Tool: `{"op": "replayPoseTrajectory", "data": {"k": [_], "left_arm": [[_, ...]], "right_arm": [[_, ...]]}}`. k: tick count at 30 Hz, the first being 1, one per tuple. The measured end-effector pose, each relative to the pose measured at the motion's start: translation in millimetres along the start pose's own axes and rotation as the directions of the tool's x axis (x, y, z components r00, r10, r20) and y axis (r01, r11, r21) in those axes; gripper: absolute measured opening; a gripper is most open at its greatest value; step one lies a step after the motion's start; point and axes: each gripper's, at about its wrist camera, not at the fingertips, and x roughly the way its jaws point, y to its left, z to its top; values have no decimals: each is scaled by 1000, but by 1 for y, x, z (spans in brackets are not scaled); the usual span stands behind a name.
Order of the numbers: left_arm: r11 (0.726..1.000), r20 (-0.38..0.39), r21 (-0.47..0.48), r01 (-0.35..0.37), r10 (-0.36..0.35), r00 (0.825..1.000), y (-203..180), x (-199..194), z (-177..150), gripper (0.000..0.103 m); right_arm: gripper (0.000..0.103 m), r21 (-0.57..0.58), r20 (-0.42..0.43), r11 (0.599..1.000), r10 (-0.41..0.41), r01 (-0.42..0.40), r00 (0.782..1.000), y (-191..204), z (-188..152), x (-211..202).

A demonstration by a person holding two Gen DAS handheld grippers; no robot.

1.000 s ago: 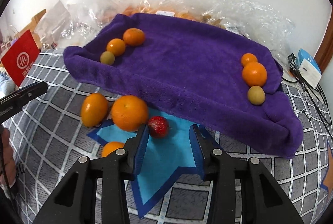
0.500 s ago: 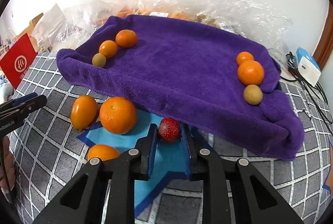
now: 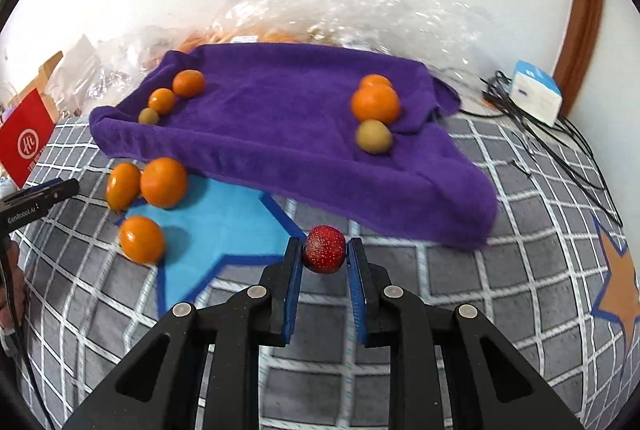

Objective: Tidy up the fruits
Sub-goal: 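Grasp an oval orange with the left tool while the right tool holds the strawberry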

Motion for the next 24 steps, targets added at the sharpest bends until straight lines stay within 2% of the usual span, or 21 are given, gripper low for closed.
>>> {"op": "replayPoseTrajectory", "data": {"k": [11, 15, 19, 24], "left_arm": [[999, 0, -19, 26, -26, 1000, 4, 1, 0, 49], [1000, -28, -1, 2, -2, 1000, -5, -3, 0, 46], [994, -26, 17, 106, -106, 994, -31, -18, 4, 46], [986, -35, 70, 153, -151, 988, -71, -19, 8, 47]], "right_arm": [[22, 72, 14, 997, 26, -27, 1000, -22, -10, -4], [22, 93, 20, 995, 46, -48, 999, -28, -8, -4], [22, 114, 32, 991, 59, -63, 998, -33, -2, -5], [22, 120, 37, 991, 49, -53, 998, -36, 0, 0]]}}
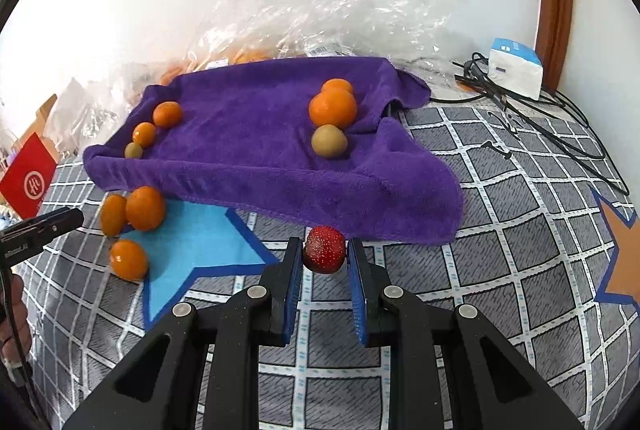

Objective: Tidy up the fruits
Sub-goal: 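Grasp an oval orange with the left tool while the right tool holds the strawberry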

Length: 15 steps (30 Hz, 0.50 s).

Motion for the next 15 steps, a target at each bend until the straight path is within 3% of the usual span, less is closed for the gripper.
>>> {"op": "replayPoseTrajectory", "data": {"k": [3, 6, 15], "left_arm": [[999, -11, 23, 34, -34, 999, -16, 6, 3, 48], [999, -22, 45, 21, -20, 1000, -26, 14, 5, 48], [999, -52, -8, 42, -42, 998, -31, 36, 4, 46]], "right_arm": [[22, 6, 5, 1000, 1, -1, 1000, -2, 0, 3], [22, 19, 0, 1000, 8, -8, 1000, -7, 0, 6], [22, 34, -20, 999, 26, -25, 999, -10, -2, 12]]}}
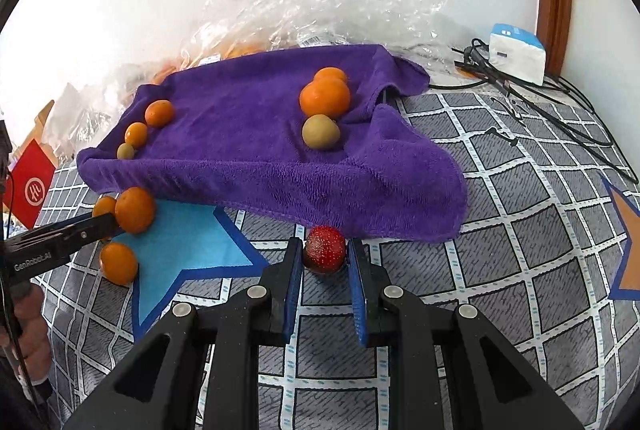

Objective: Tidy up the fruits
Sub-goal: 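Grasp an oval orange with the left tool while the right tool holds the strawberry, then carry the strawberry and the oval orange up toward the purple towel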

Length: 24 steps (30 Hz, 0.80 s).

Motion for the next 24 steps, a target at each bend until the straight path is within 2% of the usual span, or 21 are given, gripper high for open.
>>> {"op": "replayPoseTrajectory", "data": {"k": [2, 4, 15, 24], "left_arm": [[1000, 0, 8, -19, 19, 1000, -1, 3, 0, 36], [999, 8, 11, -38, 38, 999, -2, 4, 0, 30], [999, 21, -37, -12, 13, 1000, 4, -23, -9, 30], [999, 60, -39, -31, 33, 998, 9, -56, -19, 30]], "right_arm": [[22, 4, 0, 1000, 4, -4, 1000, -1, 0, 0], [22, 5, 3, 1000, 5, -6, 1000, -1, 0, 0], [22, 19, 11, 999, 32, -33, 999, -3, 0, -2], [22, 12, 9, 1000, 17, -17, 1000, -1, 0, -5]]}}
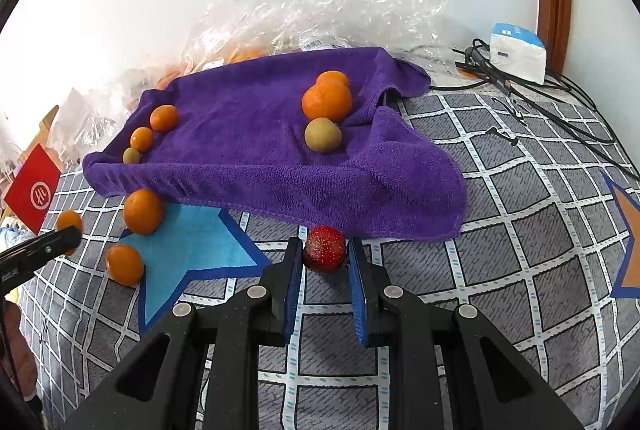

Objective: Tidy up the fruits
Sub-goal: 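Carry the strawberry and the oval orange up toward the purple towel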

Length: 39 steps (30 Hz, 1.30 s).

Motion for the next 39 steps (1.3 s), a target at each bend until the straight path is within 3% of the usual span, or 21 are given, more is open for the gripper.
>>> {"op": "replayPoseTrajectory", "data": {"k": [11, 23, 39], "left_arm": [[999, 43, -41, 7, -5, 999, 11, -29, 8, 30], [1000, 78, -23, 15, -13, 997, 6, -40, 30, 30], [999, 97, -45, 11, -6, 995, 24, -25, 77, 30]], "right_arm": [[22, -29, 51, 1000, -10, 12, 999, 13, 12, -33], [22, -29, 89, 999, -14, 17, 996, 21, 41, -45], [22, -58, 49, 998, -14, 17, 999, 34, 78, -8]]}}
